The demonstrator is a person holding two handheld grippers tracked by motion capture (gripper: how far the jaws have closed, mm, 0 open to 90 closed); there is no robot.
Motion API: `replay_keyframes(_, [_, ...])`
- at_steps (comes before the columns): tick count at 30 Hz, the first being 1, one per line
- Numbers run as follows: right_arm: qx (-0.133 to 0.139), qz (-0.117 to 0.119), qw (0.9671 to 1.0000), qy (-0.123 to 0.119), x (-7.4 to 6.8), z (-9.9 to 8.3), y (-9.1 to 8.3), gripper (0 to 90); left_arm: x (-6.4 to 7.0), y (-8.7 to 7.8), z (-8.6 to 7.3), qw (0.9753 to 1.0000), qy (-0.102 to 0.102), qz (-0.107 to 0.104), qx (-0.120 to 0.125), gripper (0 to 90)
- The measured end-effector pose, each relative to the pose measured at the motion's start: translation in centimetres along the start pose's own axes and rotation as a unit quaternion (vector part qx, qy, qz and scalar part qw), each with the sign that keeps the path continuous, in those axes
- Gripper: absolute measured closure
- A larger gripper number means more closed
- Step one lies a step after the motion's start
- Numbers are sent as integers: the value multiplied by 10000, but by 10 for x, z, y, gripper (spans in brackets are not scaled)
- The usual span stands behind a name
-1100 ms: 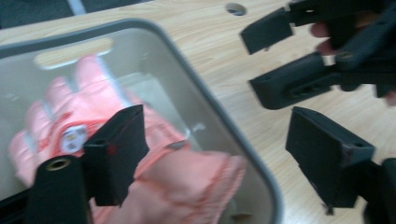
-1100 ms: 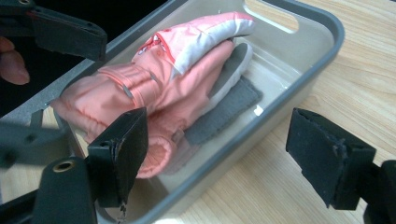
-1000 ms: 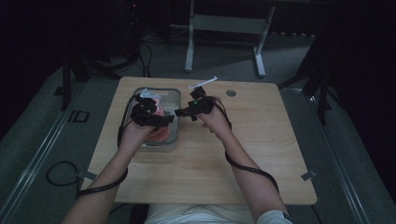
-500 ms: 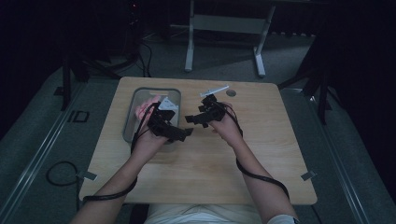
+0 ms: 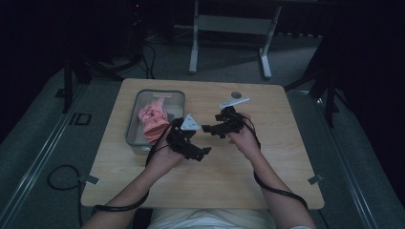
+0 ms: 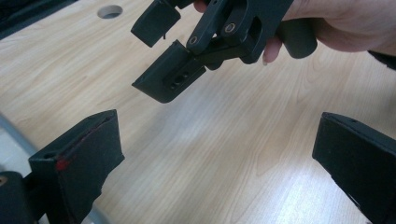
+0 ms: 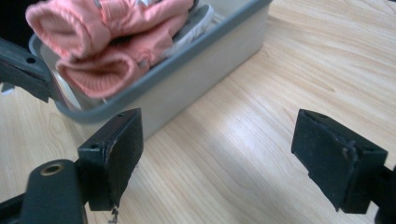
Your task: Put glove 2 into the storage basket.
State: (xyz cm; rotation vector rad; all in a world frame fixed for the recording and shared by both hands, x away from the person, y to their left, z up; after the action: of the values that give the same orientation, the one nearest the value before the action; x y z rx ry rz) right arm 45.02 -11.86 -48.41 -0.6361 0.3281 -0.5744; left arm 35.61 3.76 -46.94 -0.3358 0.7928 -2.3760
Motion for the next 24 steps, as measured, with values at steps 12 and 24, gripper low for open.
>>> replay_keyframes(12, [-95, -102, 9998, -106, 6, -39, 0, 162, 29, 24, -19, 9991, 381, -169, -95, 9])
replay_keyframes(24, [-169, -164, 9996, -164, 8, -65, 2, 157, 38, 39, -40, 9983, 492, -324, 15, 9])
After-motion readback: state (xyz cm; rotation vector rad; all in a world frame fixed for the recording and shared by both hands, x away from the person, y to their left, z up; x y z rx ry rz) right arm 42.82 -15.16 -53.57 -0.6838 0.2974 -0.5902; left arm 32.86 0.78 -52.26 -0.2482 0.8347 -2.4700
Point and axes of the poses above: each handheld gripper's, and its own axes: y roughly forward along the jaws, z roughly out of its top, x roughly to its right, the point moved 3 cm from there along y, roughly forward along the jaws, and after that the axes turned 3 degrees about -y, right-handed, at the moved point
